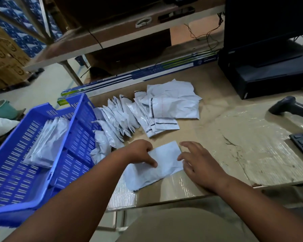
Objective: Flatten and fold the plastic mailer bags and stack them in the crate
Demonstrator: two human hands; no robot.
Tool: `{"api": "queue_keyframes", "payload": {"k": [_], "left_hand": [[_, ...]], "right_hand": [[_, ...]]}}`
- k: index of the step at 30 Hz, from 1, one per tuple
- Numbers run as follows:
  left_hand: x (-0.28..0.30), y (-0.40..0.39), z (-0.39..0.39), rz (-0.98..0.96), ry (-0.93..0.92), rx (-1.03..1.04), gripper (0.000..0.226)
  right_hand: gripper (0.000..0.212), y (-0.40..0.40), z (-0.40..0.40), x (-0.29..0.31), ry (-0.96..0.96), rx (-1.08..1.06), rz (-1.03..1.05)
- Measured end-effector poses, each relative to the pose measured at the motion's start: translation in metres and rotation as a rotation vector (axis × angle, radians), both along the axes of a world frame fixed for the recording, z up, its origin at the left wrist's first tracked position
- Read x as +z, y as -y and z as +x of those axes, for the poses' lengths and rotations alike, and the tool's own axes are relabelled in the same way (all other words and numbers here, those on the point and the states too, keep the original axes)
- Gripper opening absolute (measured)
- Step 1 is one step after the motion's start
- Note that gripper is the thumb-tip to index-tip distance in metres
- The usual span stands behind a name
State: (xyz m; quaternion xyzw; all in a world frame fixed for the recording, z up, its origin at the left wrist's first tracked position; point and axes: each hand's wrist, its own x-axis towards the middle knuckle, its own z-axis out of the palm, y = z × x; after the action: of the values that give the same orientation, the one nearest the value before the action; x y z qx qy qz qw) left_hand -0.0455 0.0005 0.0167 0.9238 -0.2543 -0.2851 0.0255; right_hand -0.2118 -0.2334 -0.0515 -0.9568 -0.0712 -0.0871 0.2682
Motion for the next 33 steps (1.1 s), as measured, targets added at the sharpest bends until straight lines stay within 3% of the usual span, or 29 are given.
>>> {"api": "queue_keyframes", "payload": {"k": [8, 18, 21, 26, 29, 33], "left_hand": [[0.090, -0.038, 0.010, -0.116, -0.014, 0.259, 0.028], [0.222, -0.183, 0.046, -0.276, 0.270, 0.618, 0.038], [0.234, -0.233, 0.062, -0.301, 0.306, 0.720, 0.034], [0.237, -0.289, 0.089, -0.087, 0.413, 0.692, 0.044], [0.209, -0.321, 0.115, 0.072, 0.422, 0.657, 0.052], [0.152, -0.344, 0.153, 0.121, 0.364, 0.577, 0.038]], "right_hand": [[0.030, -0.050, 0.053, 0.074, 0.067, 0.131, 0.000], [0.043, -0.198, 0.172, 0.189, 0.193, 0.366, 0.038], [0.045, -0.246, 0.201, 0.208, 0.155, 0.403, -0.014], [0.045, -0.305, 0.239, 0.222, 0.025, 0.412, -0.085], [0.056, -0.331, 0.254, 0.219, 0.004, 0.390, -0.116], [0.051, -0.350, 0.266, 0.196, -0.045, 0.347, -0.146]]}}
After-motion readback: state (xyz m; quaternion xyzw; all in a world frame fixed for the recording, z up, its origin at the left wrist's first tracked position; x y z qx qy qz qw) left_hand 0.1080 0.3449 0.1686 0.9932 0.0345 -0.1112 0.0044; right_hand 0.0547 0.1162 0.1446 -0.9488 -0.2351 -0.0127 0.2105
